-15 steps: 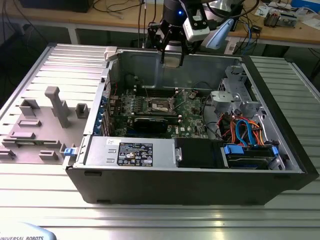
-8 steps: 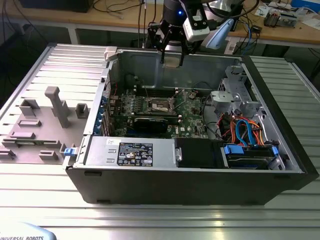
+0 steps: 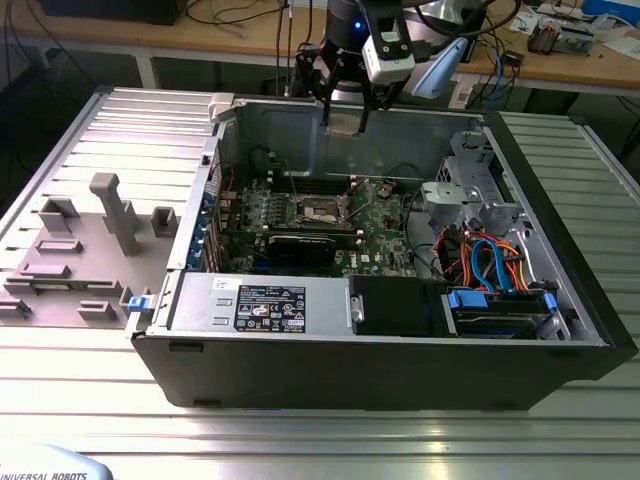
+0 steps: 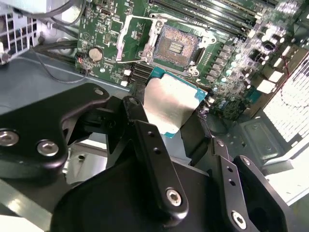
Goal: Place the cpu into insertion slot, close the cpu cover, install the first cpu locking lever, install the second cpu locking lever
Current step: 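Place the cpu into insertion slot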
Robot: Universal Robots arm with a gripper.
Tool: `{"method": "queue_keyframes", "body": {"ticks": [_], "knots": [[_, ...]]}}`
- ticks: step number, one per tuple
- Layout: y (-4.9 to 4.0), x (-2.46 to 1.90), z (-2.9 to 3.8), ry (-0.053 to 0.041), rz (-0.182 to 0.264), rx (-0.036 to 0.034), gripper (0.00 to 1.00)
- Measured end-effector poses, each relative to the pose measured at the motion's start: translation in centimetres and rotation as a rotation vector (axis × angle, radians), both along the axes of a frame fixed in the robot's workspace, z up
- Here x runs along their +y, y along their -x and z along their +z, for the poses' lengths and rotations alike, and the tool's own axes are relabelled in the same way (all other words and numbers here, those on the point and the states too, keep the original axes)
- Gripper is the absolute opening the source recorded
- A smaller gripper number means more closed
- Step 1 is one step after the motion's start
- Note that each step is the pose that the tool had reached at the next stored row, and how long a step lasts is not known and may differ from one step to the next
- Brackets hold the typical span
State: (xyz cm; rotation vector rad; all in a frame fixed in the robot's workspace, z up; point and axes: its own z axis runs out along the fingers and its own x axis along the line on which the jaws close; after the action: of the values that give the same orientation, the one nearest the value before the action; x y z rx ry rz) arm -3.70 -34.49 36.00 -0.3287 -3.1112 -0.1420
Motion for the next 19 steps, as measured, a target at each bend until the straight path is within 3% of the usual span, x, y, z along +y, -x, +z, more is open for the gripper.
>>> {"method": "queue_keyframes", "body": {"ticks": [4,13,19], "knots": [[0.00,0.00,0.00,0.0000,-0.035,0.0000,0.54],[0.00,0.00,0.00,0.0000,-0.040,-0.0001,0.54],[0.00,0.00,0.00,-0.0001,-0.089,0.0000,0.54]]}}
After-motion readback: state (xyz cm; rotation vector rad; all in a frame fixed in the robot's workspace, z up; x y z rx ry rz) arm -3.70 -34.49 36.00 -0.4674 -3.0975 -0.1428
